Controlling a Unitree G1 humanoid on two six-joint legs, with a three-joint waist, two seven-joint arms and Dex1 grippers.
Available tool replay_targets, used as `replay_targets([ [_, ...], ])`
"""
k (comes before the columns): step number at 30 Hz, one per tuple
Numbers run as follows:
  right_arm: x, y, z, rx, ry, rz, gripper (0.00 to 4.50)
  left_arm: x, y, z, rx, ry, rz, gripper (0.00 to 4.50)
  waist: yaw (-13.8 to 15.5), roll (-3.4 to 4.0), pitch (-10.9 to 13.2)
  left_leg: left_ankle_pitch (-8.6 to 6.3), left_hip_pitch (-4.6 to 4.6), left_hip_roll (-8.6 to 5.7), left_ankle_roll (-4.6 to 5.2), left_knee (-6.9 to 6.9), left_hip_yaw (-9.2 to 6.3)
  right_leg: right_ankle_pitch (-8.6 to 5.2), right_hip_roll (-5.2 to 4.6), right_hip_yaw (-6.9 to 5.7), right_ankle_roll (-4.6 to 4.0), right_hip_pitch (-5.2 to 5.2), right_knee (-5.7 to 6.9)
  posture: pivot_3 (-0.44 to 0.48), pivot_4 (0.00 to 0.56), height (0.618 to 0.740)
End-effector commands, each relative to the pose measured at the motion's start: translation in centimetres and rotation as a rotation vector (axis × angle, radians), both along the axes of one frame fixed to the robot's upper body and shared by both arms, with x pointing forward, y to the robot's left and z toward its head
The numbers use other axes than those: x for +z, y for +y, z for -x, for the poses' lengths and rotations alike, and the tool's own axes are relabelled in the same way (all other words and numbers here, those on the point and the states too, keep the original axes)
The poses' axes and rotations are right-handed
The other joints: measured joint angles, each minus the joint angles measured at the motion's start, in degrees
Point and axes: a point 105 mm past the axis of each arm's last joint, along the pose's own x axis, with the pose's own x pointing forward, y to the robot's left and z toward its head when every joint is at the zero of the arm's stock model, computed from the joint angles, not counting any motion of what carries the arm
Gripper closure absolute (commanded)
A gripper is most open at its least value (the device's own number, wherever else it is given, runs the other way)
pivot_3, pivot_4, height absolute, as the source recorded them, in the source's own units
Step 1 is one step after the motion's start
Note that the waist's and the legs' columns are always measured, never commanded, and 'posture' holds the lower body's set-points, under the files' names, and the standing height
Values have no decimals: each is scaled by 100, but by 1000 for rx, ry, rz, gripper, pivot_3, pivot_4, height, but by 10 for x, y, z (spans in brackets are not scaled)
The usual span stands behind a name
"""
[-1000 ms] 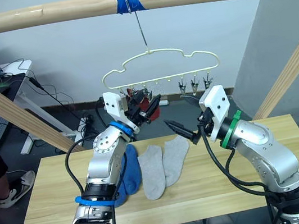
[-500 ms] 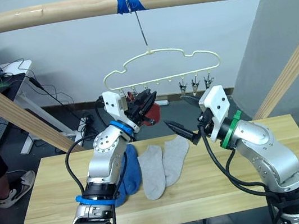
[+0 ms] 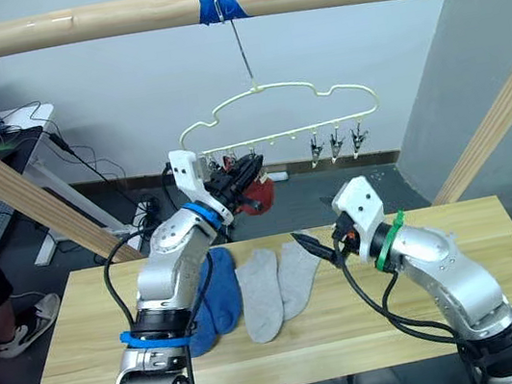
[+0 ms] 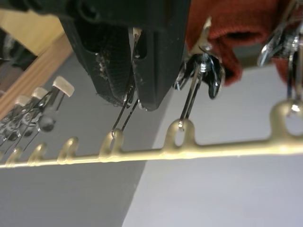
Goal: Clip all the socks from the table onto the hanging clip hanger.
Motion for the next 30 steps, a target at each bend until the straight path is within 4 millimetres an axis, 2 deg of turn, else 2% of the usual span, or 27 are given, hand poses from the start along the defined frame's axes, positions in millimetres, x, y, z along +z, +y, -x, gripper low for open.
replay_targets([
  [1, -29, 6, -10, -34, 53, 79, 0, 14, 7, 6, -61, 103, 70, 4346, -11, 0, 0, 0, 2, 1, 0, 0, 1, 0, 0, 1, 0, 0, 1, -84, 213, 740],
  [6, -58, 27, -21, -30, 133, 114, 0, 18, 15, 11, -116, 208, 77, 4346, -27, 1, 1, 1, 4, 6, -2, -1, -3, 0, 8, -1, 0, -1, 6, -75, 218, 740],
  [11, -86, 41, -41, -78, 182, 187, 0, 16, 20, 17, -142, 253, 54, 4346, -12, 0, 2, 11, 5, 4, -20, -1, 1, 0, 3, 2, 0, 0, 2, -59, 221, 740],
  [16, -107, 45, -50, -100, 202, 288, 0, 13, 20, 20, -138, 246, 36, 4346, -7, 0, 3, 11, 3, 4, -21, -1, 0, 0, 3, 2, 0, -2, 1, -51, 226, 740],
  [20, -127, 45, -46, -68, 226, 363, 0, 13, 20, 23, -142, 253, 43, 4346, -1, 0, 4, 11, 4, 4, -20, -2, 1, 0, 3, 2, 0, -2, 1, -38, 229, 740],
  [23, -131, 47, -43, -48, 235, 368, 560, 13, 20, 24, -141, 255, 45, 4346, -4, 0, 3, 11, 4, 5, -20, -2, 1, 0, 3, 2, 0, -1, 1, -35, 231, 740],
  [30, -133, 47, -38, -26, 212, 358, 3091, 12, 20, 26, -139, 262, 47, 4346, 6, 0, 3, 11, 6, 5, -20, -1, 1, 0, 3, 3, 0, 1, 4, -26, 235, 740],
])
